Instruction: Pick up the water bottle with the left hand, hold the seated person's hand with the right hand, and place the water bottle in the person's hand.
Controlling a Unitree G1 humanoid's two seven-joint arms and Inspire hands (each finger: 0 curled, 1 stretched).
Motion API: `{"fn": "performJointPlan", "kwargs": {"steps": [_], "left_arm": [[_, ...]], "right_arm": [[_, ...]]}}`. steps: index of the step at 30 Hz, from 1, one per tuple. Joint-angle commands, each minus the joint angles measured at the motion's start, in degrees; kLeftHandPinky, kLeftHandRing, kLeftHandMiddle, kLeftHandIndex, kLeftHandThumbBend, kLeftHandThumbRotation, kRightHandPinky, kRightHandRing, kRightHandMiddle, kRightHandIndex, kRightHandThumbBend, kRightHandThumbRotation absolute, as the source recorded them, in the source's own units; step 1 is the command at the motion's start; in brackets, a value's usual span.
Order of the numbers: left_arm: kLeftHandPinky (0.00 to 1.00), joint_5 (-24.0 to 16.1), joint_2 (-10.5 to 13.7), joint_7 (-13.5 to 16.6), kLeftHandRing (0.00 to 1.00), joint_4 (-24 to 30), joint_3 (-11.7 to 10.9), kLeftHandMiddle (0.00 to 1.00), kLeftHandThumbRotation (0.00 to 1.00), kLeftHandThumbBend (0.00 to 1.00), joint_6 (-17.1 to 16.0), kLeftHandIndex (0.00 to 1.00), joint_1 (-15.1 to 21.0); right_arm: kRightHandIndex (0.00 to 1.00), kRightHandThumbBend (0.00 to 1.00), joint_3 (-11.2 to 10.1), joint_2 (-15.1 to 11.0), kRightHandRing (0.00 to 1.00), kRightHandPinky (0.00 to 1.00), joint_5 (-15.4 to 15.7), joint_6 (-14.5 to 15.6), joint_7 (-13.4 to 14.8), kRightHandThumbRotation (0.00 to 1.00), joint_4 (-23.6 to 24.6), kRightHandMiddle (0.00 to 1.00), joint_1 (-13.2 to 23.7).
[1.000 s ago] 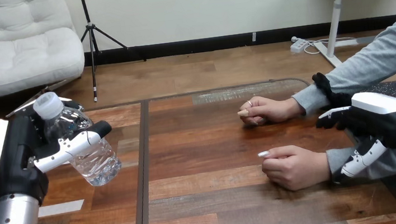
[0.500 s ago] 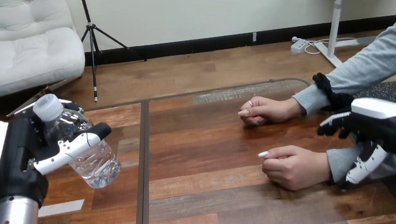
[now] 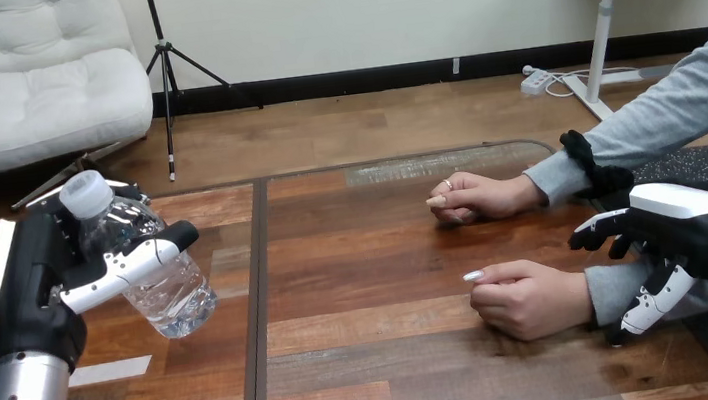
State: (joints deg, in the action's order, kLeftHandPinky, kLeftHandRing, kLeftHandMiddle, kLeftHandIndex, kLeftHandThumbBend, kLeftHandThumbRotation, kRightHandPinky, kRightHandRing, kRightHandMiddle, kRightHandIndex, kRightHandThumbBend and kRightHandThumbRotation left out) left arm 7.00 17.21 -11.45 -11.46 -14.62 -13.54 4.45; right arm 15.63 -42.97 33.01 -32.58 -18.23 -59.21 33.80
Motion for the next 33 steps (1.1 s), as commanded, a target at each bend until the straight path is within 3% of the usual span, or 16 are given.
{"fn": "performJointPlan", "kwargs": {"steps": [1,17,33], "left_arm": [[0.31,1.0,1.1,0.0,0.35,4.3,-0.8,0.39,0.00,0.74,-0.9,0.39,2.4],[0.31,1.3,1.1,-0.2,0.35,4.8,-1.0,0.39,0.00,0.74,-0.8,0.39,2.1],[0.31,1.7,1.2,-0.3,0.35,5.9,-1.2,0.39,0.00,0.75,-0.6,0.40,1.6]], "right_arm": [[0.84,1.00,0.0,-1.1,0.80,0.66,-0.5,-0.5,1.0,0.20,0.1,0.86,3.8],[0.82,1.00,2.0,0.2,0.80,0.67,1.3,-2.0,3.4,0.24,-2.1,0.84,4.0],[0.80,1.00,5.2,1.4,0.80,0.68,3.8,-1.0,5.7,0.25,-3.7,0.82,4.4]]}}
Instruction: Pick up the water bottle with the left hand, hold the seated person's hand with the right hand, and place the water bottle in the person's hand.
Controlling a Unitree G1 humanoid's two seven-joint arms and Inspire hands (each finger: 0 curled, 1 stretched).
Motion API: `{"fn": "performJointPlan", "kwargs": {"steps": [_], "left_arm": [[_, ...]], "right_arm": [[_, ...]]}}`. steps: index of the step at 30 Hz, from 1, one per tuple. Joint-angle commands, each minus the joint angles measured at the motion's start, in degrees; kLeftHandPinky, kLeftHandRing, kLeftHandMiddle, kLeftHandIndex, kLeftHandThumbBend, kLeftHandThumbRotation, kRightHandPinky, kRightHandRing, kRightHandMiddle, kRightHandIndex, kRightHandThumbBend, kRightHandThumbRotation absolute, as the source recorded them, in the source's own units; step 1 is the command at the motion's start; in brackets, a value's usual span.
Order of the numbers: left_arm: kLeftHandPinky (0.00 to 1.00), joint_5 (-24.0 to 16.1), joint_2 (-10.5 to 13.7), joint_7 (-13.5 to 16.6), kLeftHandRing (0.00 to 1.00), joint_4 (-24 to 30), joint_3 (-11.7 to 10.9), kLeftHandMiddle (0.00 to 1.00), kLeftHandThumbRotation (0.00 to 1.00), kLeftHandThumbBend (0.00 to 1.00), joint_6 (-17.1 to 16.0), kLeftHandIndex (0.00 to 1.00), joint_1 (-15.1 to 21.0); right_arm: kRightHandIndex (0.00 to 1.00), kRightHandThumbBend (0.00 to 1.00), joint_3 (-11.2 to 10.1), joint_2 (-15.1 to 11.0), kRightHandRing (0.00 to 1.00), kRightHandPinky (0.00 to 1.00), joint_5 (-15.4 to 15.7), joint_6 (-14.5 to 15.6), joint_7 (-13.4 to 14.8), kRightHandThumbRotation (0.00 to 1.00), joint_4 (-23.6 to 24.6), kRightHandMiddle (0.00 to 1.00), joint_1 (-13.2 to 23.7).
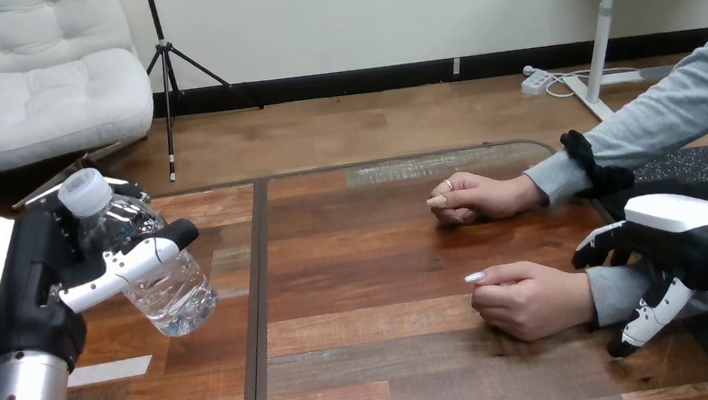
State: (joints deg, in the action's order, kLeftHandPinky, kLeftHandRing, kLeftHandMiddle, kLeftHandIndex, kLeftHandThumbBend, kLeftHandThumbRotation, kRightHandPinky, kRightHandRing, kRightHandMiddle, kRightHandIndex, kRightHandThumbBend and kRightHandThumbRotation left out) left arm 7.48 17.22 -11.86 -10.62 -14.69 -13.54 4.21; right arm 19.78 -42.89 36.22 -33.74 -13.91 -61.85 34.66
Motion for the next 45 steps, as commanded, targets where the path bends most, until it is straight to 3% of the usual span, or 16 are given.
{"fn": "performJointPlan", "kwargs": {"steps": [1,11,20,27,45], "left_arm": [[0.31,1.3,1.1,0.0,0.35,5.1,-1.2,0.39,0.00,0.75,-0.6,0.40,1.8],[0.31,1.7,1.2,-0.4,0.35,5.6,-1.2,0.39,0.00,0.73,-1.4,0.40,1.4],[0.31,1.4,1.3,-0.1,0.35,6.4,-1.1,0.39,0.00,0.73,-1.2,0.40,1.0],[0.30,2.4,1.3,-1.1,0.35,6.4,-1.2,0.39,0.00,0.73,-1.8,0.40,0.8],[0.30,1.6,1.1,-0.6,0.35,7.8,-1.1,0.39,0.00,0.74,-1.1,0.39,0.0]], "right_arm": [[0.79,1.00,1.2,1.4,0.80,0.68,0.7,0.2,1.5,0.25,-1.1,0.82,3.6],[0.78,1.00,3.7,1.4,0.79,0.66,3.3,-0.6,3.6,0.27,-1.8,0.81,4.1],[0.78,1.00,5.3,1.7,0.78,0.65,4.5,-0.1,3.0,0.31,-2.2,0.81,5.1],[0.77,1.00,7.0,1.5,0.78,0.64,6.3,-0.7,4.5,0.34,-2.5,0.80,6.0],[0.76,1.00,10.3,2.1,0.77,0.66,9.4,-0.2,5.6,0.29,-4.6,0.79,9.3]]}}
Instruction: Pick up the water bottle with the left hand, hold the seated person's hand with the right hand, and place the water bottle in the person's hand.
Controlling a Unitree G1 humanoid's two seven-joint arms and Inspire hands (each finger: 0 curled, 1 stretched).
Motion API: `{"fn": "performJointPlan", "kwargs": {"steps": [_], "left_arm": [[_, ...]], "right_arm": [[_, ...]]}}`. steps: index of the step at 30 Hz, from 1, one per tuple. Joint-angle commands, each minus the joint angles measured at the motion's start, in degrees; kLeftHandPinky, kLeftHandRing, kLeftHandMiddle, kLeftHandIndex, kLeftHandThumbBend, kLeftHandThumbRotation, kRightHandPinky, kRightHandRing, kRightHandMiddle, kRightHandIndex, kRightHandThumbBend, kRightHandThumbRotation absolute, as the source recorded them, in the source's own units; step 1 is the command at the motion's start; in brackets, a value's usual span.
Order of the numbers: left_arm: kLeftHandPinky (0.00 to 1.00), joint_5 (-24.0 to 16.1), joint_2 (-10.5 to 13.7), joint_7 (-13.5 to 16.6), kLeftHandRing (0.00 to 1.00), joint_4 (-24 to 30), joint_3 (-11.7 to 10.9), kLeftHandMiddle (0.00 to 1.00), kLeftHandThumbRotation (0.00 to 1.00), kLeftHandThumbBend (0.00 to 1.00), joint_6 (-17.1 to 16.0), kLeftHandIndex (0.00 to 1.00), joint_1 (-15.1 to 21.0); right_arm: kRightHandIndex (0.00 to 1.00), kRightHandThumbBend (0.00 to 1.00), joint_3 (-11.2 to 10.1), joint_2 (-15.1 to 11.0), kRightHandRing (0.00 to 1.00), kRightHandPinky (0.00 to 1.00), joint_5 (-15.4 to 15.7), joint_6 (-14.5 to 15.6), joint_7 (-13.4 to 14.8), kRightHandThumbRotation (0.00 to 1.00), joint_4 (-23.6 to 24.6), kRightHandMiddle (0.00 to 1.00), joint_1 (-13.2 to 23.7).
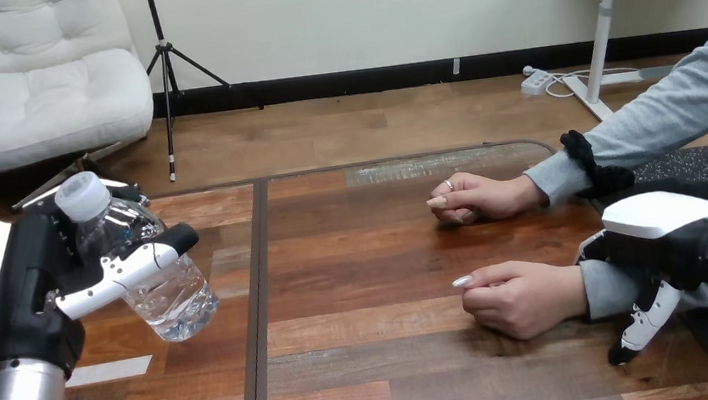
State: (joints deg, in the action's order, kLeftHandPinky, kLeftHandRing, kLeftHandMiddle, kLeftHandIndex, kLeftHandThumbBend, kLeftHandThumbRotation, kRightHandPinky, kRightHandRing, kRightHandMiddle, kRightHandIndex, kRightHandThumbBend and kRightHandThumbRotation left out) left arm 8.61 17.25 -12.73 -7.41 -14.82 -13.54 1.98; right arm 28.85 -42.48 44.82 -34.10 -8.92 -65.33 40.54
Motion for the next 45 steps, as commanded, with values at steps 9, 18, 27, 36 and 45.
{"fn": "performJointPlan", "kwargs": {"steps": [9,18,27,36,45], "left_arm": [[0.30,0.9,1.0,0.1,0.35,4.9,-1.1,0.39,0.00,0.74,-1.1,0.39,2.0],[0.30,1.4,0.9,-0.1,0.35,5.5,-1.2,0.39,0.00,0.74,-0.9,0.39,1.7],[0.30,1.3,1.1,-0.2,0.35,5.4,-1.2,0.39,0.00,0.73,-1.3,0.39,1.6],[0.30,1.5,1.1,-0.1,0.35,5.2,-1.4,0.39,0.00,0.73,-1.3,0.39,1.5],[0.30,1.4,1.2,-0.1,0.35,5.3,-1.5,0.39,0.00,0.73,-1.1,0.39,1.4]], "right_arm": [[0.74,1.00,1.6,2.0,0.73,0.63,0.6,0.1,-0.1,0.24,-1.5,0.76,4.8],[0.70,0.99,1.1,2.3,0.70,0.59,-0.2,-0.5,-0.9,0.17,-2.0,0.72,5.5],[0.65,0.95,0.5,2.5,0.64,0.54,-0.9,-0.9,-0.5,0.10,-2.3,0.67,5.6],[0.59,0.90,-0.2,2.7,0.57,0.51,-1.4,-1.7,1.0,0.06,-2.6,0.60,5.3],[0.54,0.84,-1.5,3.0,0.47,0.44,-4.2,-2.3,0.6,0.01,-3.0,0.53,4.7]]}}
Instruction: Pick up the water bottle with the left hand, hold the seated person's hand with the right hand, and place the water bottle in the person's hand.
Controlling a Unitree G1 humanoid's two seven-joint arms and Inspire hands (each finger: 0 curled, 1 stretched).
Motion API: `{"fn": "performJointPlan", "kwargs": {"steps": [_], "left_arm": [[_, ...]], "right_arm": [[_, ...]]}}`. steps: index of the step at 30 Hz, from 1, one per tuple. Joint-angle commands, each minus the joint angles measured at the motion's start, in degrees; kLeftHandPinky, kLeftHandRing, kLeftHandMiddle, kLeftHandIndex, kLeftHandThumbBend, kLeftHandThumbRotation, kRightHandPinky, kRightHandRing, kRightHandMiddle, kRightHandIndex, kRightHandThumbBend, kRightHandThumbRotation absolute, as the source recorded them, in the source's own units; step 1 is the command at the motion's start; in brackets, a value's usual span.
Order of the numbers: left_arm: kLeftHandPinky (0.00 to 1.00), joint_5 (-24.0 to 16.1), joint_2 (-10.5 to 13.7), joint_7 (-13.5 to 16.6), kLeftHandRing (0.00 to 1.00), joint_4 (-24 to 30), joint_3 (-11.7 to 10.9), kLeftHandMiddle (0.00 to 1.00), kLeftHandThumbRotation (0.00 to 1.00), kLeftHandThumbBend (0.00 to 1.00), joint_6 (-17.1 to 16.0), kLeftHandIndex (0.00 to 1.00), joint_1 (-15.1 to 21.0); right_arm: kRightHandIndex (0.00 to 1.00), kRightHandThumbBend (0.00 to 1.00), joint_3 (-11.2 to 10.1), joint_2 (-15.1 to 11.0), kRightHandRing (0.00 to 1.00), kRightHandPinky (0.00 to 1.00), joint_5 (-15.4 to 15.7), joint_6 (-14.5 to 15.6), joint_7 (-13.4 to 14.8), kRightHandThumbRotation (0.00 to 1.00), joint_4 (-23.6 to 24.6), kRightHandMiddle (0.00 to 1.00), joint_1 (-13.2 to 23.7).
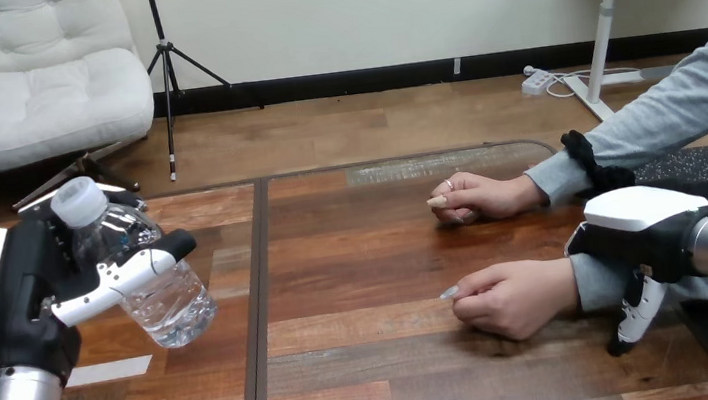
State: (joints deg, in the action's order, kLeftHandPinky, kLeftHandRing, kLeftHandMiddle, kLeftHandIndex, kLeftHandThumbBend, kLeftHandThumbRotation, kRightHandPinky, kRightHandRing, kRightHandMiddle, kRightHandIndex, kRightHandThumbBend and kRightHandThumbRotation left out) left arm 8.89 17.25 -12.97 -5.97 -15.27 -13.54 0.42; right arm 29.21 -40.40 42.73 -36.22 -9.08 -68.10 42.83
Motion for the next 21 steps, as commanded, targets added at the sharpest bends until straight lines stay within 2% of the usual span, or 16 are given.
{"fn": "performJointPlan", "kwargs": {"steps": [1,10,21], "left_arm": [[0.30,1.1,1.2,0.1,0.35,3.8,-1.1,0.39,0.00,0.73,-1.2,0.39,2.9],[0.30,1.4,1.2,-0.6,0.35,3.3,-1.3,0.39,0.00,0.73,-1.8,0.39,3.1],[0.30,1.0,1.2,-0.3,0.35,3.6,-1.3,0.39,0.00,0.74,-1.2,0.39,3.0]], "right_arm": [[0.53,0.81,-1.9,0.9,0.46,0.42,-2.3,-0.3,0.7,0.01,-0.2,0.51,2.4],[0.51,0.70,-2.0,0.8,0.42,0.38,-4.2,-0.4,-0.1,0.00,0.2,0.49,2.0],[0.50,0.65,-2.3,0.5,0.41,0.37,-5.8,-1.9,0.9,0.00,0.3,0.47,1.5]]}}
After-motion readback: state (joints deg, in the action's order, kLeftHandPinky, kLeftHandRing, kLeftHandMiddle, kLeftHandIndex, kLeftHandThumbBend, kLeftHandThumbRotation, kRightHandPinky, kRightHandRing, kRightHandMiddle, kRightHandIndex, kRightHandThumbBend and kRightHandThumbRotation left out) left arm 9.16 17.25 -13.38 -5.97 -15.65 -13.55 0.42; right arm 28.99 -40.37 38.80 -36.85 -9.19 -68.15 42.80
